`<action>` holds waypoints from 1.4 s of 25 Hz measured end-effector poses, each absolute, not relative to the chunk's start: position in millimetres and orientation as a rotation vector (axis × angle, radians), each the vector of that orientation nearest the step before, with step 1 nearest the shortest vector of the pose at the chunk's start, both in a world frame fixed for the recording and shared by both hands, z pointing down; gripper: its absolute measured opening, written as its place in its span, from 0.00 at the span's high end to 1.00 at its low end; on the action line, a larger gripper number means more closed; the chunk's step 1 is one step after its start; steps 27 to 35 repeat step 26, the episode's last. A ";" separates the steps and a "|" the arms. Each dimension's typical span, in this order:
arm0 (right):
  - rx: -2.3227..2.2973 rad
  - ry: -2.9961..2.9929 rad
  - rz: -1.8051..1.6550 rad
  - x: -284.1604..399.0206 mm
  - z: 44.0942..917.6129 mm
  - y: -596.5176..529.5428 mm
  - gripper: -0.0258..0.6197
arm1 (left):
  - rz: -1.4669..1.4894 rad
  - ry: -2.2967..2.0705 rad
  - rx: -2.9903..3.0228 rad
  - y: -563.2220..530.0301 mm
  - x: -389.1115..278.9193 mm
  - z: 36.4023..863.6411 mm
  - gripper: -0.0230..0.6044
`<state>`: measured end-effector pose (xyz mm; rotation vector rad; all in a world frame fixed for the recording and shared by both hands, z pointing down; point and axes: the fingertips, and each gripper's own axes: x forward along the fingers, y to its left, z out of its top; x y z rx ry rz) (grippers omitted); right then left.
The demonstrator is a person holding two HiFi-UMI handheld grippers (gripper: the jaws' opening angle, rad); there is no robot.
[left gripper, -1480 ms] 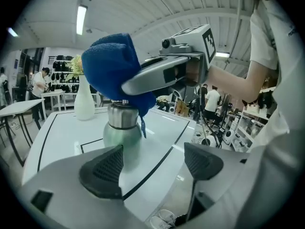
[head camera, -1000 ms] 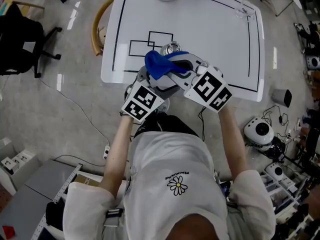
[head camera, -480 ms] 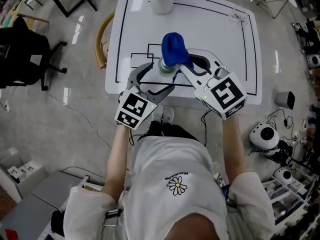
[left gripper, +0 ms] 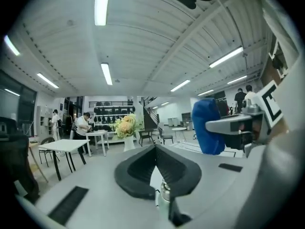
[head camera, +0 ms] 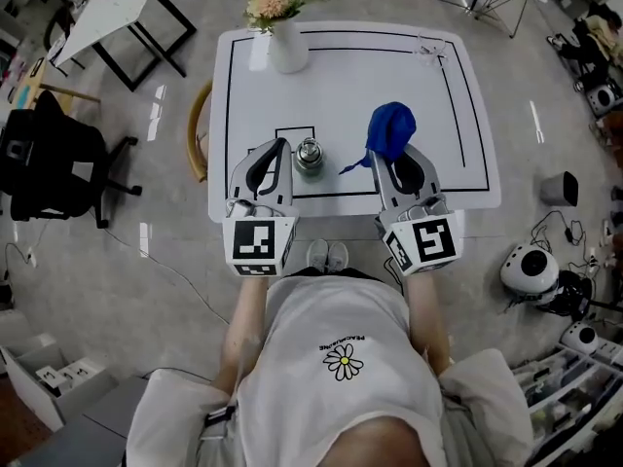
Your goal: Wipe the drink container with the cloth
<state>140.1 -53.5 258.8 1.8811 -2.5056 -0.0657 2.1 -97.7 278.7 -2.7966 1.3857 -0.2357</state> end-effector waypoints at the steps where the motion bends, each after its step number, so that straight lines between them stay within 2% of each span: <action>1: 1.908 -2.482 -0.045 143.9 265.1 -51.6 0.89 | -0.239 1.404 -2.791 -98.0 2.5 279.3 0.97; 35: 1.939 -2.389 0.041 145.4 293.1 -52.4 0.89 | -0.275 1.440 -2.790 -94.1 -2.0 287.7 0.97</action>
